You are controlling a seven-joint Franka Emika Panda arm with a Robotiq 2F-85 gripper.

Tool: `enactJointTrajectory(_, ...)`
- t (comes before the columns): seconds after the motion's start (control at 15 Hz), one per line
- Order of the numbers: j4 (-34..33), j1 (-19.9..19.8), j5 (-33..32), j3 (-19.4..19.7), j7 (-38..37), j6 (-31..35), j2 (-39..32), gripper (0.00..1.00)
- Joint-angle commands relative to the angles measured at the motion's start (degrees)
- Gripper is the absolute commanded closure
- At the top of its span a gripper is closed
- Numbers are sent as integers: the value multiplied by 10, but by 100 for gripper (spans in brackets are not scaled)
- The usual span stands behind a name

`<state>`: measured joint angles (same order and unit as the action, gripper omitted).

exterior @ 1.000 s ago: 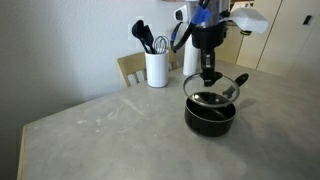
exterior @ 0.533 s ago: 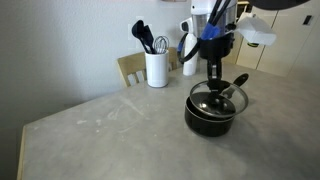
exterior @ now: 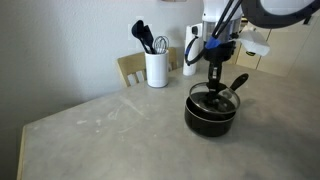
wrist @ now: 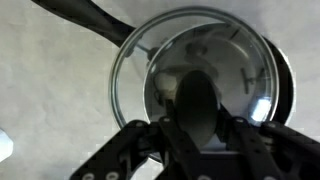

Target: Put the lid on the pot then put it back on the counter

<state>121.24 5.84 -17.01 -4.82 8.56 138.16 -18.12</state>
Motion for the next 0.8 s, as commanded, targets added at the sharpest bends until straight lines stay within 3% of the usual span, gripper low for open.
enactJointTrajectory(0.0, 2, -32, 41, -3, 59, 42, -12, 86)
enactJointTrajectory(0.27, -7, -40, 71, -8, 94, 19, -4, 86)
enactJointTrajectory(0.73, -26, -18, 58, -11, 82, -55, 3, 86)
